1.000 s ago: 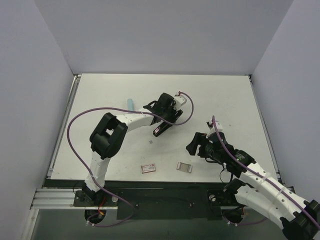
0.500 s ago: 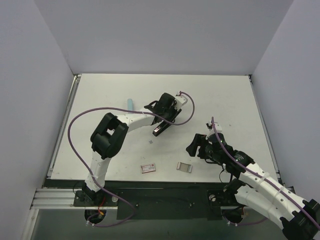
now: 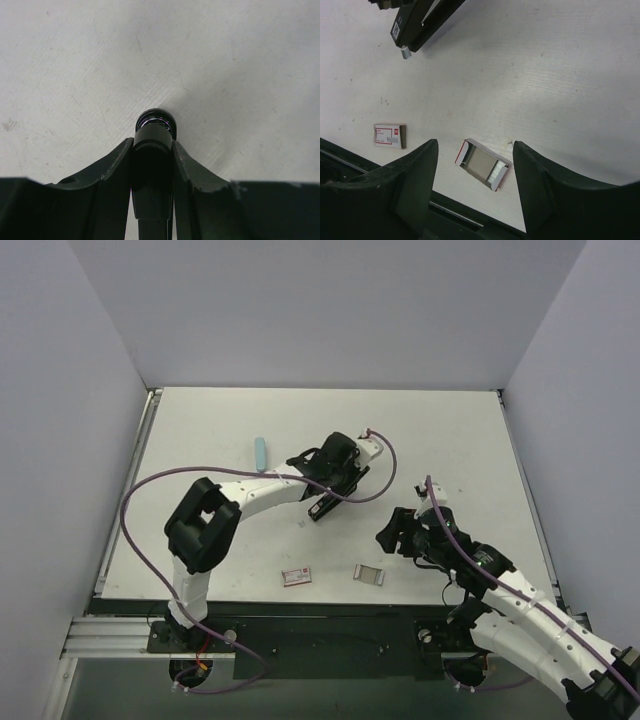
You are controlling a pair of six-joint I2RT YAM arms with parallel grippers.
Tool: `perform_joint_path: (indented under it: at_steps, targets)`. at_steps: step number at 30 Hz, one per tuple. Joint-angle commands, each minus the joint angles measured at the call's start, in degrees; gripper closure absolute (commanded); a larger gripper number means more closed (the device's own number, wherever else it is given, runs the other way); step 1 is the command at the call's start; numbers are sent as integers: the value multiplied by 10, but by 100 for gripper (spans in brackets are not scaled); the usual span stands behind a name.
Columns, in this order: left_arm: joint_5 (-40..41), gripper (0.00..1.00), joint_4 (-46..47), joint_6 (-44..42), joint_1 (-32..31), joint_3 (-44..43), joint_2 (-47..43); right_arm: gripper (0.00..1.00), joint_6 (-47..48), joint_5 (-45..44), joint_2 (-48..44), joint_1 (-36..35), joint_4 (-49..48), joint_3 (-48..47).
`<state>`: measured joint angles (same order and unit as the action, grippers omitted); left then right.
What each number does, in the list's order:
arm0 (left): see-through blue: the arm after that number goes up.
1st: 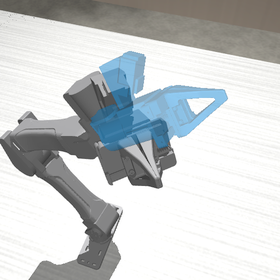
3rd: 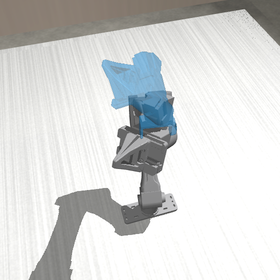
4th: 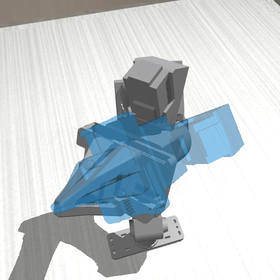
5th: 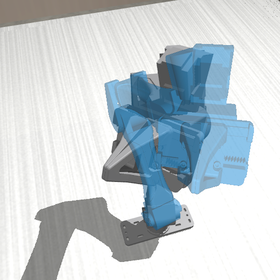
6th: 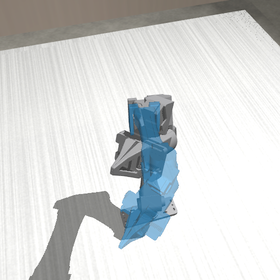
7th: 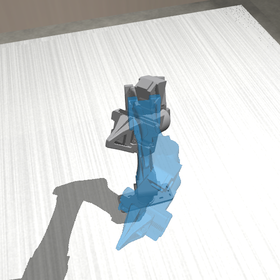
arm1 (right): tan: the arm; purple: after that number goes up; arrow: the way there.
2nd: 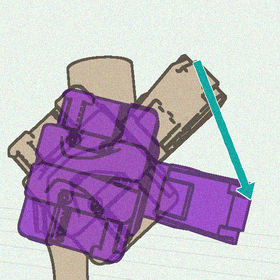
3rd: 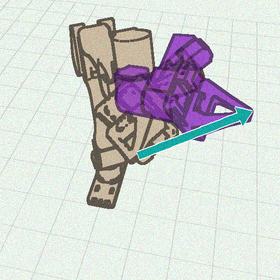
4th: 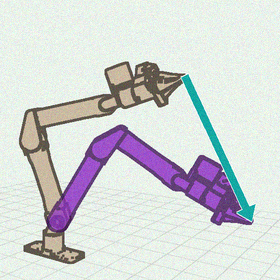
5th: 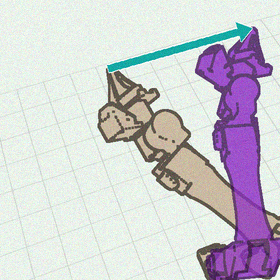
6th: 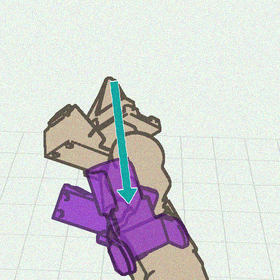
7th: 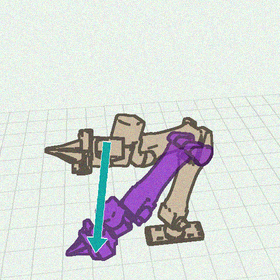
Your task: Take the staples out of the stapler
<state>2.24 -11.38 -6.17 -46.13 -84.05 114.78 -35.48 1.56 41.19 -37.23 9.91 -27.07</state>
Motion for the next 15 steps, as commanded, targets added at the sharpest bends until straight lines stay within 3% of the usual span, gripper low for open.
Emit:
perform_joint_path:
  at_steps: [1, 9, 15]
  targets:
    - [-37, 100, 17, 25, -12, 18, -110, 44, 45, -14, -26, -4, 28, -52]
    - [-159, 100, 66, 78, -25, 104, -236, 47, 148, 14, -76, -6, 111, -133]
    - [-280, 100, 132, 128, -41, 171, -318, 49, 167, 73, -88, -8, 132, -189]
